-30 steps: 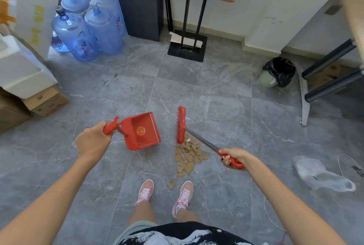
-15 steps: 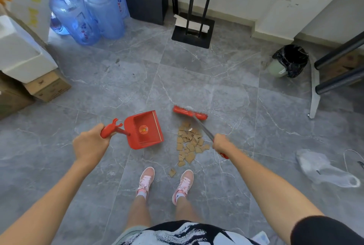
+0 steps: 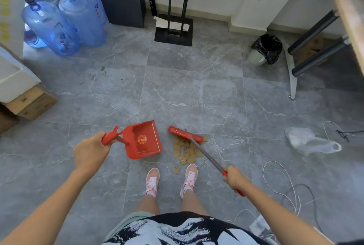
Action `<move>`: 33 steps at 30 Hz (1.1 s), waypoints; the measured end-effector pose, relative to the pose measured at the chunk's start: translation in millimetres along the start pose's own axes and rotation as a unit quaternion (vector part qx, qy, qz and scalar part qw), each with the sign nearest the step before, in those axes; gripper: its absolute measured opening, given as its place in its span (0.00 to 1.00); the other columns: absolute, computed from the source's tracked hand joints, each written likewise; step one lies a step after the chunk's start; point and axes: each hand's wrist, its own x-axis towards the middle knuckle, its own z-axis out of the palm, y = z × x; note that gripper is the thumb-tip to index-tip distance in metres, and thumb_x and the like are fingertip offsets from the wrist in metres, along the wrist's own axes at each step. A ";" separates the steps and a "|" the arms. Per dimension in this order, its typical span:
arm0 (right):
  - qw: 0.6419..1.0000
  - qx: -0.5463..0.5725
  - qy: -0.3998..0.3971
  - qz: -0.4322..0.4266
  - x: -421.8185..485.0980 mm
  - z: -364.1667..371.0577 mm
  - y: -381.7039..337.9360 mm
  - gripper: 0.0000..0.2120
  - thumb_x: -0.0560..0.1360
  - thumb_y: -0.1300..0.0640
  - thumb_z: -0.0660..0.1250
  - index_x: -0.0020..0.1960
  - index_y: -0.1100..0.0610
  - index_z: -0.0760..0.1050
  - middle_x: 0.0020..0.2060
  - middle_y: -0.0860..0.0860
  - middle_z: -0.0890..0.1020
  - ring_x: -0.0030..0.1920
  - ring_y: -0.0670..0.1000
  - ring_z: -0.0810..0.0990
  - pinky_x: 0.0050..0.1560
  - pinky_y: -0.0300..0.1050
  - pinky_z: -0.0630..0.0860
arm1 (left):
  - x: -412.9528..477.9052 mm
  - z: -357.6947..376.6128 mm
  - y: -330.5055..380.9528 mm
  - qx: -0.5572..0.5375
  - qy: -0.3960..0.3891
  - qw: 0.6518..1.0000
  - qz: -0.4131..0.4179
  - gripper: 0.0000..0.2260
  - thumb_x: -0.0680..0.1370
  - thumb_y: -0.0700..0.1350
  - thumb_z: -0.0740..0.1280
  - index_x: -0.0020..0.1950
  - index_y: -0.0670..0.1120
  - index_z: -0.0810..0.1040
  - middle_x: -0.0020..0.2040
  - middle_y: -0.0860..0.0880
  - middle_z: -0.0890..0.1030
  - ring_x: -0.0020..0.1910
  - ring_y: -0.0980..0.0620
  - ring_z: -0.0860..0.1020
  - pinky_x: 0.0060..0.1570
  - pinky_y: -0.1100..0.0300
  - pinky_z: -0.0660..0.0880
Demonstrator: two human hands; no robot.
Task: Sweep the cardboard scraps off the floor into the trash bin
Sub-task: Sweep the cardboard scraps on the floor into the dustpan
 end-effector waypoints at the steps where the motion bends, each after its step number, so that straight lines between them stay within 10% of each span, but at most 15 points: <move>1: 1.000 0.003 0.003 0.000 -10.9 7.2 -0.2 0.06 0.76 0.61 0.61 0.40 0.56 0.67 0.30 0.50 0.69 0.28 0.50 0.68 0.27 0.40 0.67 | 0.3 -1.3 -4.6 -0.002 -0.004 1.000 0.007 0.18 0.73 0.58 0.71 0.34 0.44 0.75 0.26 0.41 0.77 0.24 0.42 0.71 0.28 0.58 0.62; 4: 0.999 0.020 0.027 -0.004 -39.5 32.1 8.3 0.05 0.75 0.61 0.62 0.50 0.56 0.73 0.34 0.52 0.74 0.35 0.55 0.75 0.35 0.43 0.71 | 0.7 -4.6 -17.3 -0.008 -0.003 0.999 0.031 0.18 0.73 0.58 0.71 0.35 0.44 0.76 0.26 0.41 0.78 0.27 0.38 0.76 0.28 0.58 0.63; 10: 0.993 0.113 0.016 0.028 -80.3 54.8 24.7 0.11 0.76 0.66 0.59 0.57 0.63 0.75 0.26 0.51 0.68 0.21 0.46 0.66 0.15 0.33 0.63 | -9.8 -8.9 -32.5 -0.008 0.003 0.999 0.040 0.18 0.74 0.58 0.70 0.36 0.43 0.77 0.29 0.40 0.79 0.30 0.36 0.78 0.29 0.57 0.63; 22: 0.988 0.124 -0.091 0.020 -125.2 79.3 65.2 0.08 0.75 0.65 0.56 0.42 0.56 0.72 0.23 0.54 0.70 0.20 0.50 0.68 0.19 0.39 0.68 | -88.0 -13.0 -22.7 -0.007 0.049 0.998 0.030 0.19 0.73 0.57 0.71 0.36 0.41 0.76 0.29 0.38 0.79 0.29 0.35 0.78 0.29 0.56 0.63; 33: 0.981 0.068 -0.172 0.064 -123.9 89.5 63.8 0.07 0.76 0.64 0.55 0.49 0.57 0.71 0.15 0.51 0.69 0.12 0.47 0.65 0.21 0.28 0.64 | -147.0 -18.8 -8.9 0.006 0.052 0.998 0.027 0.18 0.73 0.54 0.73 0.34 0.41 0.76 0.27 0.39 0.77 0.25 0.40 0.73 0.29 0.57 0.62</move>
